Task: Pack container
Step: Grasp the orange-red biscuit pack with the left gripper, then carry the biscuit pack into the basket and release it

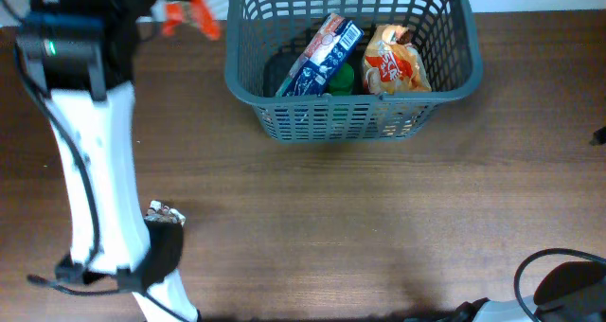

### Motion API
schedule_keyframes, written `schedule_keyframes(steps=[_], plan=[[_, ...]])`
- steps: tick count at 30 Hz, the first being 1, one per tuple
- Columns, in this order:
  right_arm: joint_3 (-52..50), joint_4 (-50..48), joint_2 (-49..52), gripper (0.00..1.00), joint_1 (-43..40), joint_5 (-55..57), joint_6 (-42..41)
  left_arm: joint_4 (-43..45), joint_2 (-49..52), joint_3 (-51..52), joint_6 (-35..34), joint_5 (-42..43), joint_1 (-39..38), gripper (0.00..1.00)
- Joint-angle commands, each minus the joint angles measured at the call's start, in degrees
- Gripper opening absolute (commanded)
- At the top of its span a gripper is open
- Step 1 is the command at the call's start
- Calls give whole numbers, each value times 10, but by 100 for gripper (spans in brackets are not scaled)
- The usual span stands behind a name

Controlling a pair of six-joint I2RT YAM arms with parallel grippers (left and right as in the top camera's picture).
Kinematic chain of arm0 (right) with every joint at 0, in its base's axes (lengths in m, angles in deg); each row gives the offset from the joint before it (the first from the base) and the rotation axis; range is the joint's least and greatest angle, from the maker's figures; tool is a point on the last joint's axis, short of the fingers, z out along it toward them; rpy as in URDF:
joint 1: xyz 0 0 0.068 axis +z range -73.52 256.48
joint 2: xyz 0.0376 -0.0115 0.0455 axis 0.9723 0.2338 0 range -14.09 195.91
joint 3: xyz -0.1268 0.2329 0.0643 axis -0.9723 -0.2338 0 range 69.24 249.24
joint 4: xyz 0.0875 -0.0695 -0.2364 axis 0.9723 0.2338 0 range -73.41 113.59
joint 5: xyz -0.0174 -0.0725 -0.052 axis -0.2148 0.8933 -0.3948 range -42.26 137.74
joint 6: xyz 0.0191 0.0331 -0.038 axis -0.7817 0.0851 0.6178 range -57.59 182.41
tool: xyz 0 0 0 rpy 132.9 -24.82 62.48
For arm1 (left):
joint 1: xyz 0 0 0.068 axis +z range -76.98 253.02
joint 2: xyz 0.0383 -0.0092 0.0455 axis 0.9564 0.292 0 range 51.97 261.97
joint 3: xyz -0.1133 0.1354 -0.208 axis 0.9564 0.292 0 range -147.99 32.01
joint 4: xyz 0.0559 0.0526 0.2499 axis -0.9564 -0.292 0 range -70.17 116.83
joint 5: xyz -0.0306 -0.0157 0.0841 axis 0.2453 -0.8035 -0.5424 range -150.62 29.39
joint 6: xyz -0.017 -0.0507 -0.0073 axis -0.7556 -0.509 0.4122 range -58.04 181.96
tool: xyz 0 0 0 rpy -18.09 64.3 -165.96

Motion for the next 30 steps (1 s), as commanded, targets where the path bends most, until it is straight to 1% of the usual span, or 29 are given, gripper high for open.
schedule_keyframes(steps=[1, 2, 4, 8, 15, 20, 25, 30], plan=[[-2, 0, -8, 99, -3, 1, -6, 20, -13, -14, 135, 48, -94, 2], [-2, 0, -8, 99, -3, 1, -6, 21, -7, -14, 160, 48, -118, 2], [-2, 0, -8, 99, -3, 1, -6, 23, 6, -14, 187, 48, -145, 2], [-2, 0, -8, 99, -3, 1, -6, 28, 59, -13, 216, 47, -179, 2], [-2, 0, -8, 99, -3, 1, -6, 41, 143, -13, 217, 48, -170, 2], [-2, 0, -8, 99, -3, 1, -6, 34, 195, -13, 216, 48, -171, 2], [-2, 0, -8, 99, -3, 1, -6, 10, 230, -13, 212, 56, -171, 2], [-2, 0, -8, 99, -3, 1, -6, -44, 264, -13, 212, 56, -171, 2]])
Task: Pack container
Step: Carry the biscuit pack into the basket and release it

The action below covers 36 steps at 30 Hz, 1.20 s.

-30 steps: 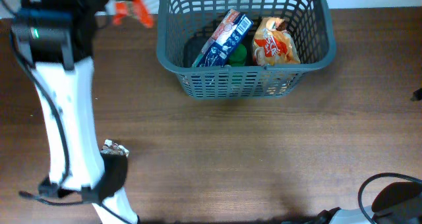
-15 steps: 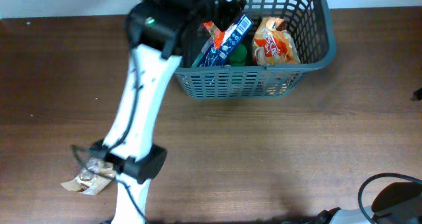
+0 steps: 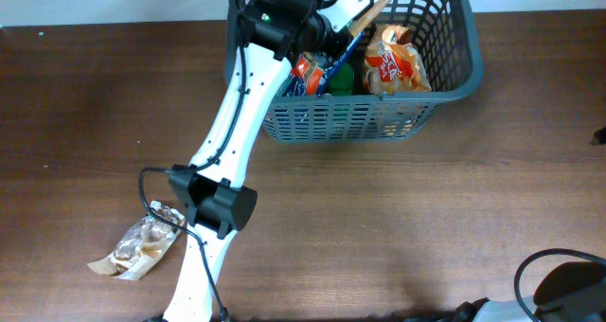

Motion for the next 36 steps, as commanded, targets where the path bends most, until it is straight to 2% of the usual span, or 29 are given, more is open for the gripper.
schedule_keyframes(steps=[1, 3, 4, 5, 6, 7, 8, 10, 14, 18, 20, 25, 30, 33, 36], plan=[[-2, 0, -8, 99, -3, 1, -7, -13, 2, -17, 7, 17, 2, 2], [-2, 0, -8, 99, -3, 1, -7, -24, 6, -17, 7, 17, 2, 2], [-2, 0, -8, 99, -3, 1, -7, -29, 6, -17, 7, 15, 2, 13], [-2, 0, -8, 99, -3, 1, -7, -32, 6, -17, 7, 15, 2, 47], [-2, 0, -8, 99, -3, 1, -7, -32, 6, -17, 7, 15, 2, 70], [-2, 0, -8, 99, -3, 1, -7, -31, 6, -17, 7, 14, 2, 87], [-2, 0, -8, 99, -3, 1, -7, -27, 6, -17, 7, 7, 2, 87], [-2, 0, -8, 99, -3, 1, -7, -22, 6, -17, 7, -12, 2, 97], [-2, 0, -8, 99, -3, 1, -7, -19, -8, -40, 7, -48, 3, 99], [-2, 0, -8, 99, -3, 1, -7, -19, -47, -106, 7, -95, 4, 99], [-2, 0, -8, 99, -3, 1, -7, -46, -94, -151, 7, -100, 3, 99], [-2, 0, -8, 99, -3, 1, -7, -115, -167, -166, 3, -176, 7, 99], [-2, 0, -8, 99, -3, 1, -7, -203, -206, -166, -106, -242, 45, 99], [-2, 0, -8, 99, -3, 1, -7, -264, -223, -166, -168, -247, 85, 99], [-2, 0, -8, 99, -3, 1, -7, -280, -238, -163, -209, -240, 116, 99]])
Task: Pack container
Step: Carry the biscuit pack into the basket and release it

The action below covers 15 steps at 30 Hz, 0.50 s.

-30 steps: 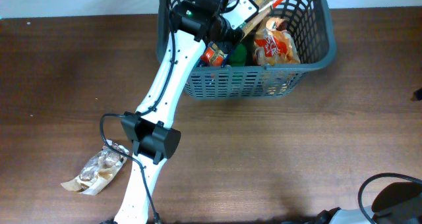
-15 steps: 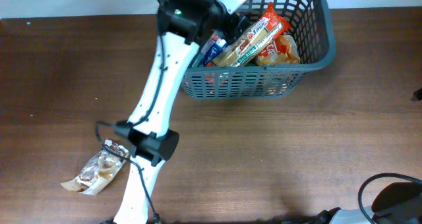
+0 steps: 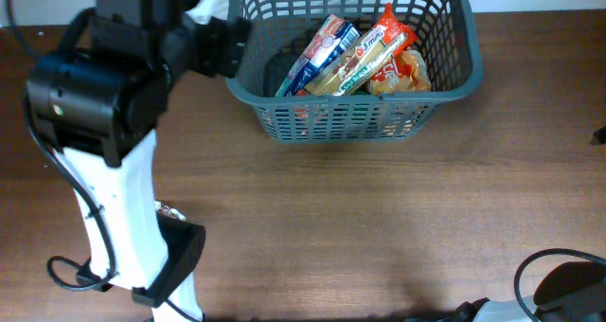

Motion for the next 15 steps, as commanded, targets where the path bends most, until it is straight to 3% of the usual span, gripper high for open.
schedule_keyframes(steps=[1, 9, 15], plan=[[-2, 0, -8, 99, -3, 1, -6, -10, -11, 9, -92, -12, 45, 99], [-2, 0, -8, 99, -3, 0, -6, -10, -100, 13, -183, -14, 89, 99], [-2, 0, -8, 99, -3, 1, -6, -10, -205, 172, -330, -19, 132, 99]])
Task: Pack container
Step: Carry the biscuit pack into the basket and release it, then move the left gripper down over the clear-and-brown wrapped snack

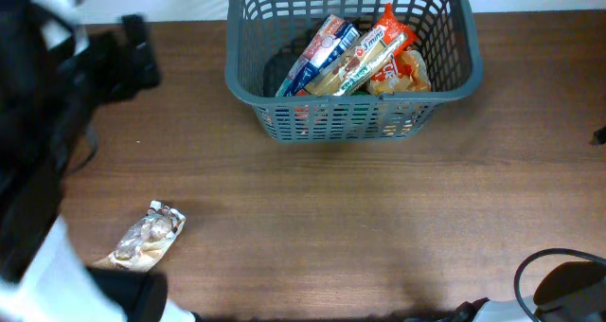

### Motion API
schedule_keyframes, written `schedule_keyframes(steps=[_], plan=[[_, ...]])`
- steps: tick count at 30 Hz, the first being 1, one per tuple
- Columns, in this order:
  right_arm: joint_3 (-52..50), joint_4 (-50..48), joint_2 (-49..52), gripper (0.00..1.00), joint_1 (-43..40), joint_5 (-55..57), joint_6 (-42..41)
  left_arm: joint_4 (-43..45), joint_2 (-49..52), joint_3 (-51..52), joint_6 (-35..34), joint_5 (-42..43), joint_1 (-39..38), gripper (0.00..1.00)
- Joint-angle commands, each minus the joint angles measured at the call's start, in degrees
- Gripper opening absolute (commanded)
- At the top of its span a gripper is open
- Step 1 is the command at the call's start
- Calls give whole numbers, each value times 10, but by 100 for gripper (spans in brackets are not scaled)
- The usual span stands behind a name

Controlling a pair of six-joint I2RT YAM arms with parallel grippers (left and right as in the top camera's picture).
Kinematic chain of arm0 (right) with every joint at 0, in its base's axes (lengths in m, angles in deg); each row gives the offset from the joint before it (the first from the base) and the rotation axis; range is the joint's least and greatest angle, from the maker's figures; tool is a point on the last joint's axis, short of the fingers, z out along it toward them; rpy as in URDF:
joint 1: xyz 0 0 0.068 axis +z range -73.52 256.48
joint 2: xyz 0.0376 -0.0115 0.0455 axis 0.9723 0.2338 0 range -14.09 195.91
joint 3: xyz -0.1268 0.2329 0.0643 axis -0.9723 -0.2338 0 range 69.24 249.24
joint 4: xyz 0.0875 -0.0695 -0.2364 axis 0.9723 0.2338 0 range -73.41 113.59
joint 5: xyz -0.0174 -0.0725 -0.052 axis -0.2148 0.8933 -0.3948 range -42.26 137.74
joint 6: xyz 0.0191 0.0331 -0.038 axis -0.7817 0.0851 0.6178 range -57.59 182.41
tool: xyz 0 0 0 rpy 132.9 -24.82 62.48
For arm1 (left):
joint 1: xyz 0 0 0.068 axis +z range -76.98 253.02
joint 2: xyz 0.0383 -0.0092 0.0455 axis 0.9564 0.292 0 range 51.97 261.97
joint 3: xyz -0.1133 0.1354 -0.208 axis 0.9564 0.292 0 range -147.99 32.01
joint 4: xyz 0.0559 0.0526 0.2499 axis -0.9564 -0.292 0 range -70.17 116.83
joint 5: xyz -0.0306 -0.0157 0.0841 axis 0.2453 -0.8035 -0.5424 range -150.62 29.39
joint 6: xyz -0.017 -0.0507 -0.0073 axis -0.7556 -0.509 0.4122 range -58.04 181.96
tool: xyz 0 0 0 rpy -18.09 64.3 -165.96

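Note:
A grey-blue slatted basket (445, 85) stands at the back middle of the table. Inside it lie a blue-and-white pack (317, 52), a long packet with orange ends (365, 52) across the middle, and an orange bag (412, 71). A clear snack packet (147, 239) rests on the wood at the front left. My left arm (38, 142) looms dark and blurred along the left edge. Its gripper (137, 62) is a black blur left of the basket, with nothing visibly in it and jaws too smeared to read. The right gripper is out of view.
A black cable loop and part of a dark base (559, 284) show at the front right corner. A small dark object (598, 134) pokes in at the right edge. The table's far edge runs just behind the basket.
My left arm has moved left, away from the basket's left wall. The clear snack packet on the table, partly covered before, now shows whole. The basket's contents are unchanged.
At first my left gripper held the orange-ended packet left of the basket, which held the blue pack and the orange bag. Then it was over the basket with the packet. Later the packet lay in the basket, the gripper beside its left wall, now farther left.

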Motion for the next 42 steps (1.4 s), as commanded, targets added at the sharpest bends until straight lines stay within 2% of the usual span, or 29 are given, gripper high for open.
schedule_keyframes(steps=[1, 3, 5, 6, 10, 12, 15, 20, 24, 26, 35, 39, 42], plan=[[-2, 0, -8, 99, -3, 1, -6, -1, -66, 141, -139, -14, 24, 99], [-2, 0, -8, 99, -3, 1, -6, -1, -100, 225, -191, -24, 34, 99], [-2, 0, -8, 99, -3, 1, -6, -1, -147, 342, -274, -36, 45, 99], [-2, 0, -8, 99, -3, 1, -6, -1, -183, 431, -354, -37, 57, 99], [-2, 0, -8, 99, -3, 1, -6, -1, -254, 605, -565, -36, 83, 99], [-2, 0, -8, 99, -3, 1, -6, 2, -280, 664, -648, -28, 93, 99], [-2, 0, -8, 99, -3, 1, -6, 3, -305, 732, -721, -5, 98, 99], [-2, 0, -8, 99, -3, 1, -6, 3, -309, 776, -738, -3, 98, 99], [-2, 0, -8, 99, -3, 1, -6, 3, -309, 818, -884, 14, 109, 99], [-2, 0, -8, 99, -3, 1, -6, 4, -309, 841, -920, 19, 119, 99], [-2, 0, -8, 99, -3, 1, -6, 108, -309, 1015, -932, 17, 156, 99], [-2, 0, -8, 99, -3, 1, -6, 154, -309, 1075, -880, 6, 157, 99], [-2, 0, -8, 99, -3, 1, -6, 158, -309, 1092, -871, -12, 157, 99]])
